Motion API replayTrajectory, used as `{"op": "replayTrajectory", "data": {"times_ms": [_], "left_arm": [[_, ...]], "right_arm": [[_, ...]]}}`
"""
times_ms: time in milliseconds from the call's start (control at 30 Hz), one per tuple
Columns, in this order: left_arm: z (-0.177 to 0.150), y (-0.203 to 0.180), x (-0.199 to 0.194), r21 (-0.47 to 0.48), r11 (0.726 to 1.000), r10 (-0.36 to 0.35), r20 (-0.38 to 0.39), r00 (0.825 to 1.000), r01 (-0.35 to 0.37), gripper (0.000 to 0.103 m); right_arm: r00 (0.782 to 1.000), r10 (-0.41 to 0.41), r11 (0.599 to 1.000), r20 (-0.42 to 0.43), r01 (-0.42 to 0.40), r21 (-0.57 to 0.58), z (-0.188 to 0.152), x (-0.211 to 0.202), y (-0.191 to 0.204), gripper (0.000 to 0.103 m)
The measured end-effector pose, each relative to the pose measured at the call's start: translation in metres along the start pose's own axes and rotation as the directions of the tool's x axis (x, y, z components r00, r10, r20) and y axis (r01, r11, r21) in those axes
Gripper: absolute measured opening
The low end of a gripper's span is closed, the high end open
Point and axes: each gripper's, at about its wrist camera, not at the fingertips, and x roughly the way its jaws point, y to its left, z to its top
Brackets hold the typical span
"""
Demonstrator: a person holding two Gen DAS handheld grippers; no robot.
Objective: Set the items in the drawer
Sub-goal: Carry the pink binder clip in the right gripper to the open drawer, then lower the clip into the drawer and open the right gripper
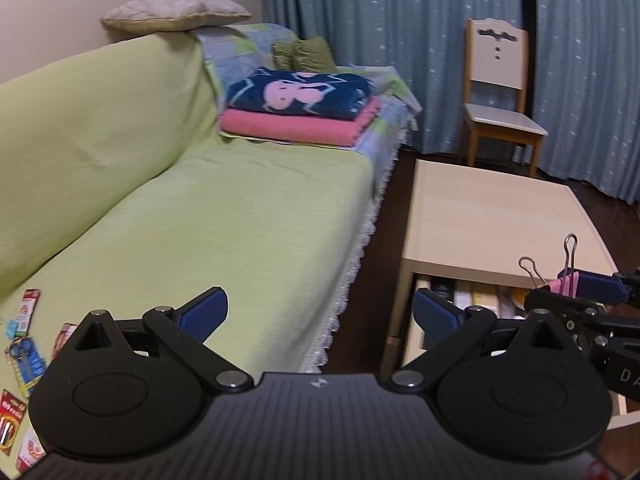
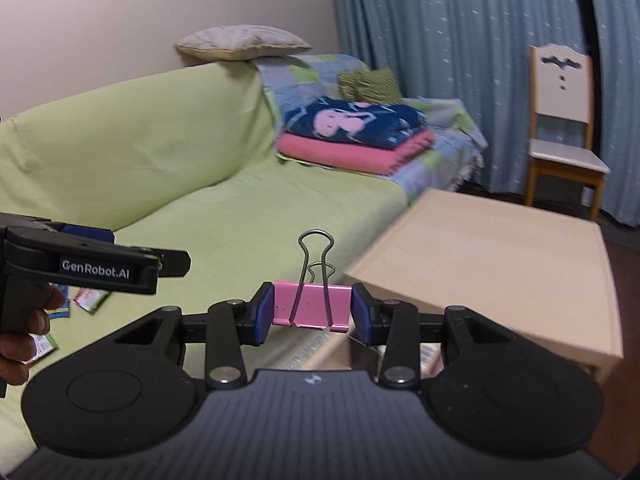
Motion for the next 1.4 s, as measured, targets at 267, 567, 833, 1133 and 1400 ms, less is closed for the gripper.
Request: {"op": "replayTrajectory", "data": {"times_ms": [267, 567, 833, 1133, 1400], "left_arm": [[-0.019, -0.05, 0.017, 0.056, 0.994, -0.09, -0.051, 0.995, 0.093, 0.1], [-0.031, -0.093, 0.046, 0.11, 0.982, -0.14, -0.127, 0.982, 0.154, 0.1], [-0.031, -0.114, 0.075, 0.147, 0.976, -0.135, -0.171, 0.976, 0.16, 0.1], [-0.031, -0.111, 0.103, 0.17, 0.971, -0.133, -0.203, 0.97, 0.168, 0.1], [-0.031, -0.113, 0.118, 0.173, 0.967, -0.147, -0.219, 0.964, 0.187, 0.1]], "right_arm": [[0.992, -0.099, 0.991, -0.081, 0.105, 0.08, -0.045, -0.024, -0.05, 0.036], [0.964, -0.176, 0.968, -0.199, 0.206, 0.144, -0.082, -0.012, -0.104, 0.036], [0.933, -0.21, 0.959, -0.292, 0.254, 0.123, -0.082, 0.046, -0.134, 0.036], [0.885, -0.25, 0.949, -0.392, 0.304, 0.082, -0.079, 0.125, -0.167, 0.036], [0.856, -0.281, 0.934, -0.435, 0.347, 0.08, -0.08, 0.148, -0.179, 0.036]]}}
